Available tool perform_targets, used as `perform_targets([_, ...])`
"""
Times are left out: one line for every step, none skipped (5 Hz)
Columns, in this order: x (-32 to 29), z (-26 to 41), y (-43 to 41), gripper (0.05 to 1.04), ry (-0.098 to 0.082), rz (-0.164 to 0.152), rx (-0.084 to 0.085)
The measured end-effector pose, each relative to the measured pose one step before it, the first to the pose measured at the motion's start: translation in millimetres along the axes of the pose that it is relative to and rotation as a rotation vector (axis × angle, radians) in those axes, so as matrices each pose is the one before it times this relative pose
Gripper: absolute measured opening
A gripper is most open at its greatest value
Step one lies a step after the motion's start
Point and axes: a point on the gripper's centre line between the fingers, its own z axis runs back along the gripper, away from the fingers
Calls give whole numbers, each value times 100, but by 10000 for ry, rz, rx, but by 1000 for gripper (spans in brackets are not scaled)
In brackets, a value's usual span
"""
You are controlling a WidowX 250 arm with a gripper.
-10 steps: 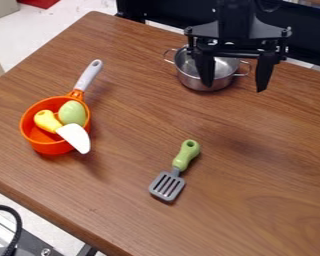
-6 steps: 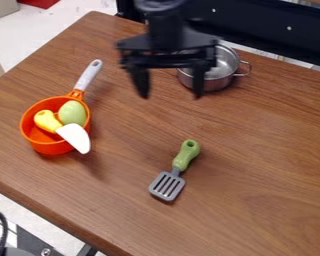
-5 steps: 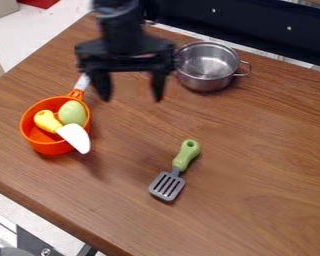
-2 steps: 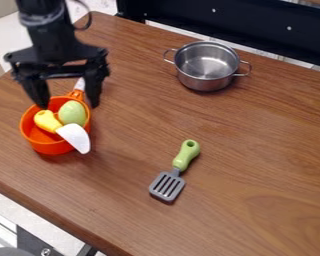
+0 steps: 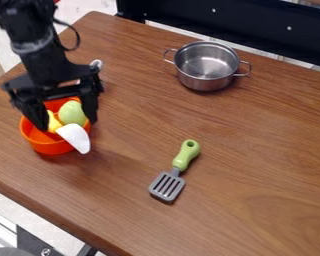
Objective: Put the yellow knife in between the orange pot and green spatula
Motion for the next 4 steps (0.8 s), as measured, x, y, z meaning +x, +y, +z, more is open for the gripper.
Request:
perform_targets([-407, -848, -248, 1003, 135, 905, 203])
perform_targets([-267, -617, -579, 1003, -151, 425, 145])
perform_targets([-803, -1002, 377, 1003, -58, 162, 28])
perform_targets([100, -284, 52, 1003, -129, 496, -9])
